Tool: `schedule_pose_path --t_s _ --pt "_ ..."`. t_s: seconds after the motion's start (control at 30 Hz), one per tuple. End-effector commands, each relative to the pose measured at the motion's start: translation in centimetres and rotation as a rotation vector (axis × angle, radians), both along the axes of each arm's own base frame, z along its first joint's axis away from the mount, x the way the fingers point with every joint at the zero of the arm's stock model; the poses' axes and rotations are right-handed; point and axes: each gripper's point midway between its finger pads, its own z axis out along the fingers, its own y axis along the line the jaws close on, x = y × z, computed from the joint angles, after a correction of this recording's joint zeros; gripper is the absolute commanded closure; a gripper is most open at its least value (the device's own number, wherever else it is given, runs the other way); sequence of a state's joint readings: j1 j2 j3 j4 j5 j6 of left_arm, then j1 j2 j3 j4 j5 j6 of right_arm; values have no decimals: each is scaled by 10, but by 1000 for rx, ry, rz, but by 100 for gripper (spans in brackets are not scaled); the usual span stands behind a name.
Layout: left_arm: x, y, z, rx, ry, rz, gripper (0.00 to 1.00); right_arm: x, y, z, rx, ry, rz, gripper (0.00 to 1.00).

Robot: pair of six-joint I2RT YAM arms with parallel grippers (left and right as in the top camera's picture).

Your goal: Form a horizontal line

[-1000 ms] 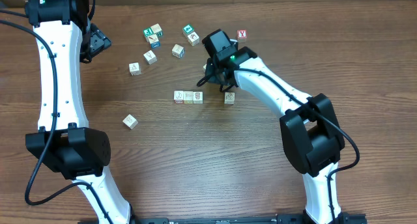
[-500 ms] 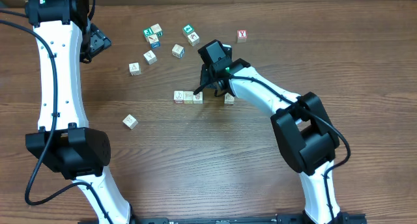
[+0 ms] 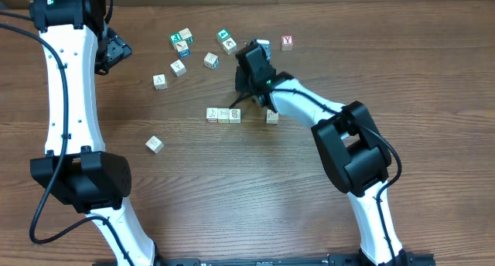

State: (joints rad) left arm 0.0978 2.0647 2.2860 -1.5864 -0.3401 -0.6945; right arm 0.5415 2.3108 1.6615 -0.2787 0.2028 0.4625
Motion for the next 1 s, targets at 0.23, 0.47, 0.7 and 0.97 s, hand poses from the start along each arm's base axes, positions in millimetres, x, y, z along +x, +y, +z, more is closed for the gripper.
schedule_pose_path --t_s 0.23,0.47,0.7,0.97 --pt "1 -3 7 5 -12 -27 0 -12 -43 180 15 -103 -47 79" --pt "1 -3 7 5 -11 -27 0 -82 -65 155 -69 188 -2 41" --pt "1 -3 7 5 -11 -27 0 -127 -63 96 -43 405 -2 25" --pt "1 -3 7 5 -11 -27 0 -142 -69 37 -30 442 -55 30"
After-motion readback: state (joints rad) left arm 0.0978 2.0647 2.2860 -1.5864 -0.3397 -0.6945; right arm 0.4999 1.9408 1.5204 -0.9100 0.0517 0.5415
